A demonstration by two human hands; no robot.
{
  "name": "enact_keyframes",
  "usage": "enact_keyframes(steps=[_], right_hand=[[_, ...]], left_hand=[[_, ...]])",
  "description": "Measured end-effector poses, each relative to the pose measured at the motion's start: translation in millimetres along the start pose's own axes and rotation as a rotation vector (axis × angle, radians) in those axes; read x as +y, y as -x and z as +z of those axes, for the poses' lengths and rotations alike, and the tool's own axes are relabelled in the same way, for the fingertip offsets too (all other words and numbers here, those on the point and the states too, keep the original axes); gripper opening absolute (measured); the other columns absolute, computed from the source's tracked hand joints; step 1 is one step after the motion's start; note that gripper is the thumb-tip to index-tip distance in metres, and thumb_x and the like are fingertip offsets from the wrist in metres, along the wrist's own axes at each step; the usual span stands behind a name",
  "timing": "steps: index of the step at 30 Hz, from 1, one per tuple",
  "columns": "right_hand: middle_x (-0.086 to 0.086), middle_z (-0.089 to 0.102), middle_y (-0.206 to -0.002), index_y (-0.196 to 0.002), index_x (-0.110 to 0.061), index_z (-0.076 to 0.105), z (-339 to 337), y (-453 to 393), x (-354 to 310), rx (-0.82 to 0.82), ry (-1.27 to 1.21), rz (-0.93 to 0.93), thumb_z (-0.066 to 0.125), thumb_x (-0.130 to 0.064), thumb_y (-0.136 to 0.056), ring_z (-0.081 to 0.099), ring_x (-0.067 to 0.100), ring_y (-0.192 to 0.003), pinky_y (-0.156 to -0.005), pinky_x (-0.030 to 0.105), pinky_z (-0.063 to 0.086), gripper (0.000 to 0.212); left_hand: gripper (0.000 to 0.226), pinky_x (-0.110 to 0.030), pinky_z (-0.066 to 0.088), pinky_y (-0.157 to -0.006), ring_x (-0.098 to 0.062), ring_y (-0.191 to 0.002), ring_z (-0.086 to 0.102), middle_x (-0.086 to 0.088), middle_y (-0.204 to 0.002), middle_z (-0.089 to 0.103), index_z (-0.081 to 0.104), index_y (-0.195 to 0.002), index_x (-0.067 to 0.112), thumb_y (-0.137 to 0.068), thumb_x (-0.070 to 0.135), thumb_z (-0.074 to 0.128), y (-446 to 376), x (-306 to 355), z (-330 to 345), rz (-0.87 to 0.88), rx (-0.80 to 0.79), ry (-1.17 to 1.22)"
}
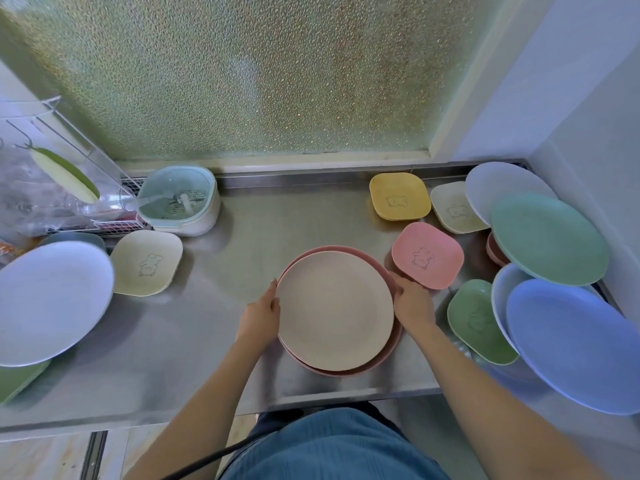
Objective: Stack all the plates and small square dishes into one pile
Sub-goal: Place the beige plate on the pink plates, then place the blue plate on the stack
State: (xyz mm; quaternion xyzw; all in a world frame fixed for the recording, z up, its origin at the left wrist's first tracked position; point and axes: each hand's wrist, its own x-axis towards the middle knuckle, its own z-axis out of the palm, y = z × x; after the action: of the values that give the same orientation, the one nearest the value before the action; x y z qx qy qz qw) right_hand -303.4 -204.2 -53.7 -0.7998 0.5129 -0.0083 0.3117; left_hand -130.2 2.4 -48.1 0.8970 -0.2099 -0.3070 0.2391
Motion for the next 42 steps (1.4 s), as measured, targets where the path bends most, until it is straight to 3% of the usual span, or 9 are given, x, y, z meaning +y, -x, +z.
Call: enact_keyframes(steps=[5,9,14,18,23,27,30,36,42], right_hand=[[0.003,0.065,-0.117,-0.132,-0.034,0.049,5.3,2.6,-0.1,0.002,-0.039,0.052,0.031,-0.023,-0.099,0.059,0.025,-0.104,-0.082,0.031,0.044,0.039],[0.006,0.06,-0.125,-0.134,-0.027,0.049,0.7,9.5,7.1,0.072,-0.029,0.006,0.037,-0.019,-0.097,0.058,0.027,-0.108,-0.082,0.035,0.046,0.04],[0.01,0.061,-0.113,-0.127,-0.021,0.052,-22.3,35.6,37.2,0.384,-0.049,0.052,0.041,-0.012,-0.094,0.055,0.028,-0.098,-0.078,0.037,0.044,0.036],[0.014,0.05,-0.131,-0.128,-0.014,0.05,-45.0,50.3,74.7,0.536,0.192,0.282,0.05,-0.012,-0.09,0.044,0.036,-0.115,-0.093,0.046,0.032,0.038],[0.014,0.045,-0.138,-0.134,-0.013,0.045,-60.1,64.2,115.3,0.465,0.252,0.445,0.05,-0.016,-0.092,0.037,0.033,-0.125,-0.098,0.045,0.026,0.042],[0.014,0.061,-0.117,-0.119,-0.014,0.061,-63.4,64.1,121.7,0.525,0.255,0.42,0.046,-0.005,-0.092,0.045,0.034,-0.112,-0.091,0.043,0.028,0.032],[0.014,0.063,-0.116,-0.115,-0.013,0.063,-64.4,67.1,121.5,0.598,0.211,0.425,0.046,-0.004,-0.092,0.046,0.033,-0.11,-0.088,0.042,0.027,0.031],[0.015,0.066,-0.108,-0.105,-0.007,0.065,-58.5,74.8,104.6,0.71,0.157,0.342,0.052,0.0,-0.087,0.049,0.036,-0.103,-0.082,0.041,0.026,0.024],[0.01,0.07,-0.092,-0.098,-0.008,0.068,-38.2,85.0,69.8,0.766,0.161,0.179,0.057,-0.006,-0.083,0.057,0.035,-0.093,-0.076,0.041,0.036,0.019]], left_hand=[[0.05,-0.036,0.044,-0.091,-0.038,-0.109,0.056,-0.02,-0.124,0.06,0.023,-0.148,0.029,-0.098,0.022,0.028,-1.5,4.4,-1.4,-0.019,-0.017,-0.084],[0.042,-0.039,0.046,-0.077,-0.04,-0.097,0.06,-0.023,-0.108,0.064,0.03,-0.139,0.022,-0.097,0.018,0.028,-0.3,6.6,-0.2,0.026,0.007,-0.175],[0.039,-0.033,0.04,-0.065,-0.034,-0.088,0.065,-0.011,-0.097,0.069,0.024,-0.136,0.018,-0.097,0.017,0.028,6.6,16.0,5.9,0.004,0.095,-0.482],[0.046,-0.03,0.039,-0.06,-0.032,-0.081,0.069,-0.003,-0.096,0.071,0.023,-0.138,0.016,-0.094,0.014,0.034,6.5,25.5,13.4,0.084,0.152,-0.626],[0.031,-0.035,0.036,-0.062,-0.035,-0.094,0.064,-0.008,-0.118,0.06,0.035,-0.122,0.01,-0.092,0.011,0.036,3.4,39.4,25.0,0.111,0.165,-0.547],[0.03,-0.039,0.04,-0.063,-0.036,-0.098,0.059,-0.014,-0.113,0.054,0.04,-0.118,0.005,-0.088,0.006,0.04,1.9,38.1,27.6,0.111,0.214,-0.483],[0.027,-0.04,0.039,-0.062,-0.039,-0.097,0.058,-0.016,-0.109,0.051,0.041,-0.114,0.003,-0.086,0.001,0.04,2.2,38.8,27.4,0.105,0.231,-0.421],[0.027,-0.042,0.037,-0.064,-0.042,-0.096,0.058,-0.018,-0.112,0.047,0.042,-0.113,0.002,-0.086,0.0,0.038,1.1,41.9,24.9,0.085,0.227,-0.342],[0.029,-0.041,0.035,-0.064,-0.045,-0.094,0.057,-0.022,-0.113,0.046,0.044,-0.117,0.001,-0.088,0.0,0.039,2.6,40.9,19.6,0.124,0.208,-0.307]])
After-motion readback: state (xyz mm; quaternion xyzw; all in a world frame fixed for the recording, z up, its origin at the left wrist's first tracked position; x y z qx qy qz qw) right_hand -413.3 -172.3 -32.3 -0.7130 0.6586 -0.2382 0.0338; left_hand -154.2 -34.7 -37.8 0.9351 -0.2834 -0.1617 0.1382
